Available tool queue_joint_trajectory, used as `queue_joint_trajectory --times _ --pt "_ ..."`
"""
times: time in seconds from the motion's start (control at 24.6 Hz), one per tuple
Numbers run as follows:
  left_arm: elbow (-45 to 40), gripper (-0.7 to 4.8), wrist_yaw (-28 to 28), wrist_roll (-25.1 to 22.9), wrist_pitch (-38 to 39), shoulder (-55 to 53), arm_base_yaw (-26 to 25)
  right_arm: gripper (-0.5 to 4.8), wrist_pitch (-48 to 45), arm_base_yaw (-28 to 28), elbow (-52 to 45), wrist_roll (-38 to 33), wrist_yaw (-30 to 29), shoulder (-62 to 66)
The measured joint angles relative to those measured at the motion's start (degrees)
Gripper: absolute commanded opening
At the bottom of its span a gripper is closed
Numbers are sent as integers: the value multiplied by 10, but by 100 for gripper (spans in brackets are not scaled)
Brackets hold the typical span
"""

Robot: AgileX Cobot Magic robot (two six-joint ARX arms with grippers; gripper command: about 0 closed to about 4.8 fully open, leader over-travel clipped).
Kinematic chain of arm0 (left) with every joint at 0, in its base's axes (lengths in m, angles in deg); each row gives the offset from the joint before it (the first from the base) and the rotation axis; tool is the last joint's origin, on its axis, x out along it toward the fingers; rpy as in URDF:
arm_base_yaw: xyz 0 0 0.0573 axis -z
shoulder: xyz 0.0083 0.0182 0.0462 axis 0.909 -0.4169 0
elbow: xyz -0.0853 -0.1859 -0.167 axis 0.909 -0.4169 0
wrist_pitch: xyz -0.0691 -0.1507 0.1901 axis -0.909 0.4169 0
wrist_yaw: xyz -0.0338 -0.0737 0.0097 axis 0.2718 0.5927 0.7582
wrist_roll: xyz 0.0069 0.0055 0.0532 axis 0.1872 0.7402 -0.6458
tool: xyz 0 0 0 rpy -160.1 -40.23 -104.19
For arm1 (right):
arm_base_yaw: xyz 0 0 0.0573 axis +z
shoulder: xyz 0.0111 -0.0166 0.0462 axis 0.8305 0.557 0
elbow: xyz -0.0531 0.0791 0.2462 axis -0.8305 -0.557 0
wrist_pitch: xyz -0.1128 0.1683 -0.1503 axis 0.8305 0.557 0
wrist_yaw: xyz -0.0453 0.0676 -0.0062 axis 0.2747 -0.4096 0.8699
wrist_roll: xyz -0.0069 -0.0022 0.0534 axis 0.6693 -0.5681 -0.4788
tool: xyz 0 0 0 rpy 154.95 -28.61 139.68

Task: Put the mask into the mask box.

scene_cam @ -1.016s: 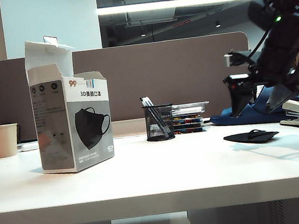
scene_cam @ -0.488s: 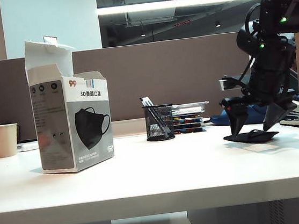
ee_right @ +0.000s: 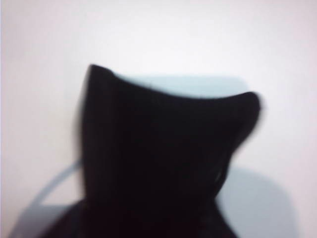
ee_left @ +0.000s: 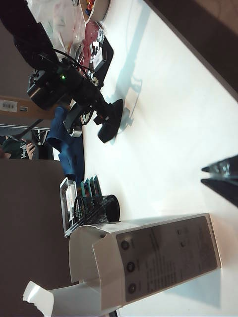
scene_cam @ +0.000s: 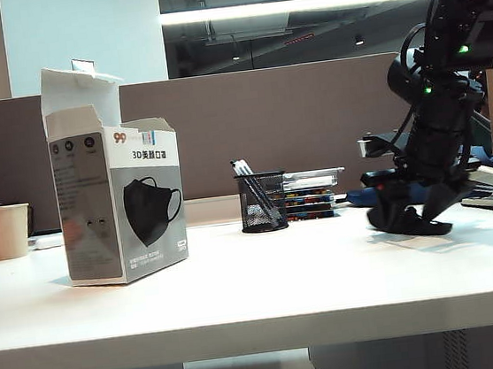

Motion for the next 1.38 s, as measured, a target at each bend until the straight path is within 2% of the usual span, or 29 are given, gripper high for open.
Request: queue_joint_trajectory --times 0.04,0.16,0.28,0.41,0.49,0.53,0.61,0.65,0.69,0.73,0.85,0.93,1.02,1.14,1.26,1.38 --pt "0 -6 0 0 0 0 0 111 0 1 0 1 0 0" --pt "0 -6 0 0 0 0 0 68 0 1 0 2 2 0" --pt "0 -6 0 0 -1 0 0 -4 0 1 0 2 2 0" --pt "0 -6 0 0 -23 0 0 -8 3 0 2 3 -24 0" --pt "1 7 -1 1 -59 0 0 -8 16 -2 7 3 -72 0" --pt "9 38 -2 1 -63 0 0 -8 27 -1 11 3 -101 0" --pt "28 186 -10 2 -63 0 0 -8 37 2 20 3 -146 -9" --pt "35 234 -24 2 -64 -1 0 -8 37 2 27 3 -160 -15" --pt "40 274 -36 2 -66 -1 0 -8 37 2 33 3 -173 -21" --pt "46 283 -52 2 -73 -1 0 -8 36 2 41 3 -188 -31" --pt "61 283 -90 2 -121 -34 0 -8 19 4 70 3 -249 -66" --pt "66 283 -92 2 -143 -61 0 -8 17 7 75 0 -275 -74" --pt "84 283 -93 0 -177 -147 0 -8 -4 21 75 -23 -352 -90" --pt "102 283 -93 -14 -198 -220 0 -8 -36 35 75 -44 -401 -97" --pt "129 283 -108 -60 -234 -325 0 -8 -87 58 75 -87 -432 -98" --pt "155 283 -140 -73 -290 -436 0 -8 -148 91 75 -119 -440 -98"
